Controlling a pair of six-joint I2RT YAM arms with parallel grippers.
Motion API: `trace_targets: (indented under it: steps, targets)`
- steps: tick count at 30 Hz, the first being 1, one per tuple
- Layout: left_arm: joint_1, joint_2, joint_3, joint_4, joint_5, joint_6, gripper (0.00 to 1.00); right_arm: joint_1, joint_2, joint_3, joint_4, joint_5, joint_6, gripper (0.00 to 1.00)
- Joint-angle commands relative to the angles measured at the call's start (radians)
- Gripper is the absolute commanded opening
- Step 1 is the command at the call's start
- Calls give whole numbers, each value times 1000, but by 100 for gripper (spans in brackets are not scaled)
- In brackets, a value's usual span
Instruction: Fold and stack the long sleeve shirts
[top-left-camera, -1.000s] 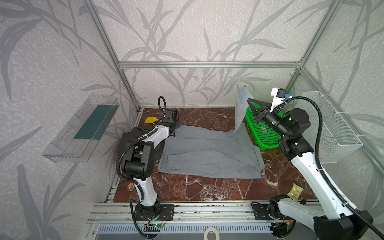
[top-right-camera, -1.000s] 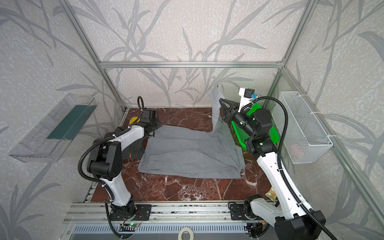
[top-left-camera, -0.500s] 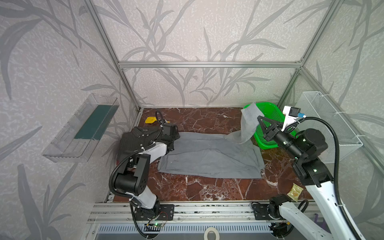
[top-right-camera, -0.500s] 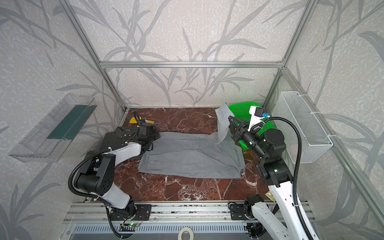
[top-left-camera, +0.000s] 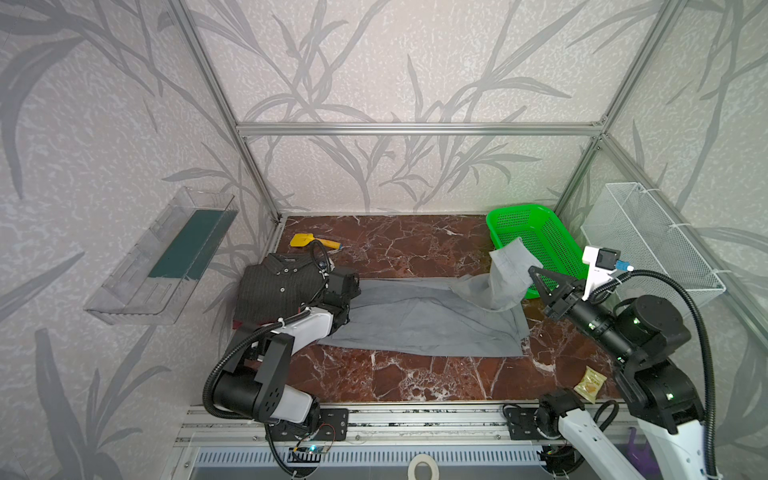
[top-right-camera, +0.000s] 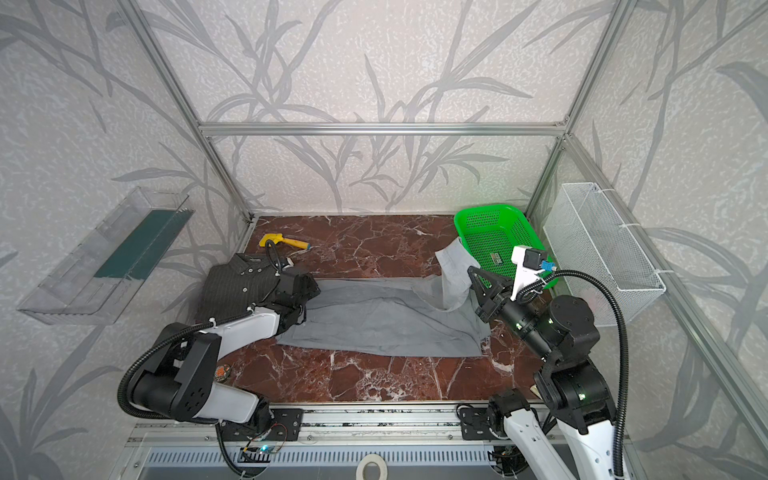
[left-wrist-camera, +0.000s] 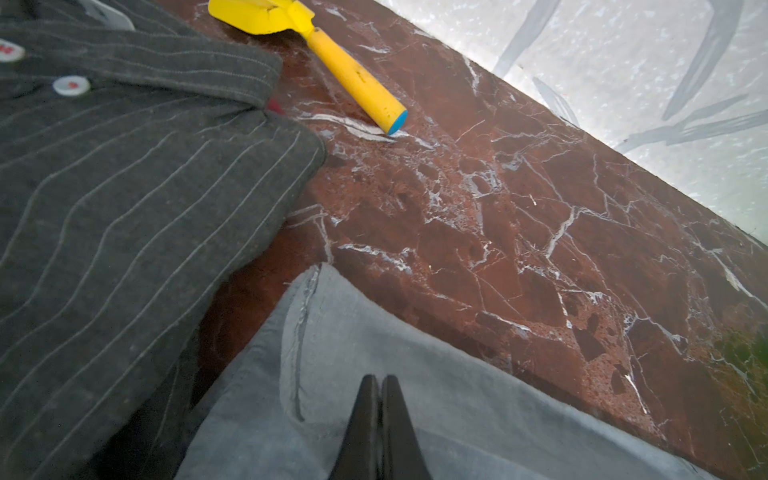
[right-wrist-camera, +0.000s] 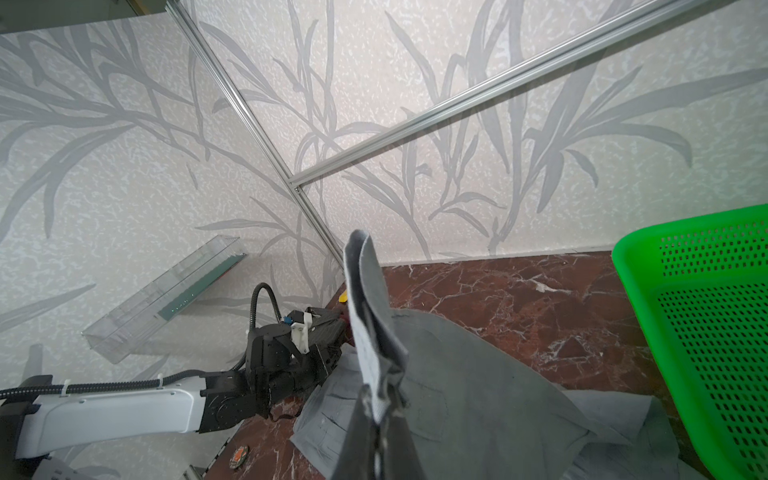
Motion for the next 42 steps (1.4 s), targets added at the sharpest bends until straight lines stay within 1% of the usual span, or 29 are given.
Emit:
trace_targets:
  steps: [1,6,10,12,13,17,20,25,27,30,32,35,39,42]
  targets:
    - [-2,-37,-17,-28,-38,-50,0,-3,-41,11,-116,1,-33,0]
    - [-2,-70,-46,-57,-24,-86,1,-2,-62,9,-184,-63,-36,0]
    - [-2,-106,-75,-91,-8,-123,9,-2,-79,1,-225,-64,-35,0]
    - [-2,-135,-97,-105,-2,-145,15,-2,-83,1,-234,-75,-31,0]
    - [-2,-150,-106,-112,1,-154,17,0,-83,2,-242,-78,-29,0]
    - [-3,-242,-137,-164,1,-183,24,3,-98,1,-275,-76,-31,0]
    - [-4,-316,-143,-220,-18,-191,29,4,-106,20,-304,-74,-27,0]
    - [-2,-396,-132,-277,-51,-205,32,5,-96,66,-382,-78,-24,0]
    - [-2,-417,-107,-324,-48,-208,34,5,-88,79,-458,-54,-21,0]
    - [-2,-435,-66,-386,-38,-196,34,4,-80,107,-586,21,-24,0]
    - [-2,-445,-57,-388,-19,-183,36,5,-73,134,-640,28,-14,0]
    - [-2,-449,-45,-392,6,-174,36,3,-57,190,-689,58,-13,0]
    - [-2,-442,-27,-387,59,-159,37,3,-23,250,-746,112,-44,0]
    - [-2,-434,-5,-395,104,-133,37,1,-3,281,-758,116,-56,0]
